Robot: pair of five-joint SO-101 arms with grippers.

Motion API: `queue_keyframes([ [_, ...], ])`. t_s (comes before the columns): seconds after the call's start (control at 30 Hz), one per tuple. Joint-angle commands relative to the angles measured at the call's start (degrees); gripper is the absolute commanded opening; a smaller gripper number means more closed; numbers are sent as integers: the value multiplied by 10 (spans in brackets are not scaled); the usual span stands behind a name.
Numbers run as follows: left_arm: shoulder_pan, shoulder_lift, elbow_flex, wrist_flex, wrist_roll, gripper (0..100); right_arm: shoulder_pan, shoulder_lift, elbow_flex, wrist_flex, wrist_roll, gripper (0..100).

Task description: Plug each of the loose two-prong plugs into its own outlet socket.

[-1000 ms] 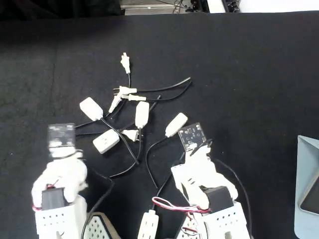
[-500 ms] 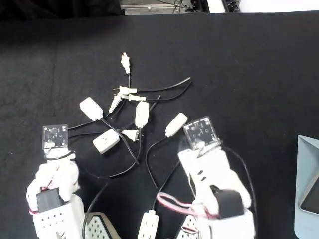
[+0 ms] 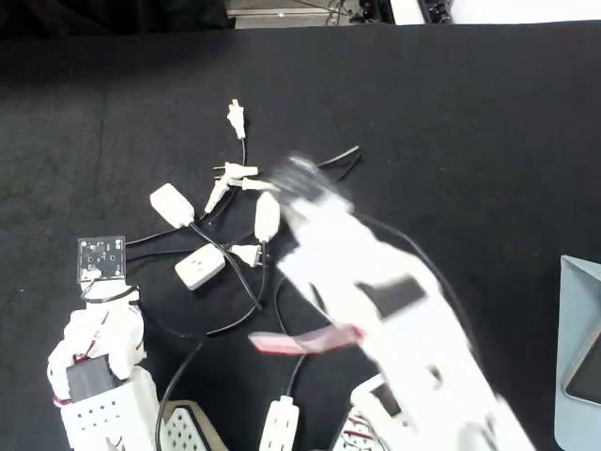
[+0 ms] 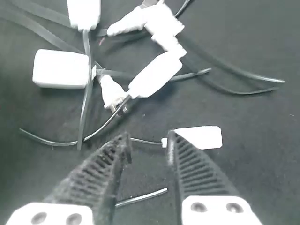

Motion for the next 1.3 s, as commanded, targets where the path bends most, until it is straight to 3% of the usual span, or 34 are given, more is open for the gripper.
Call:
queue_keyframes([
  [0.0, -5, -4, -23, 1, -8, 30, -45, 177, -116, -8, 4, 185],
  [0.23, -5, -4, -22, -2, -8, 30, -82, 370, -242, -11, 4, 187],
  [0.6, -7, -4, -22, -2, -8, 30, -83, 596, -383, -11, 36, 187],
  [1.1, -9, -4, -22, -2, -8, 30, -80, 712, -436, 15, 35, 180],
  [1.27, -9, -4, -22, -1, -8, 30, -79, 720, -444, 25, 35, 44],
])
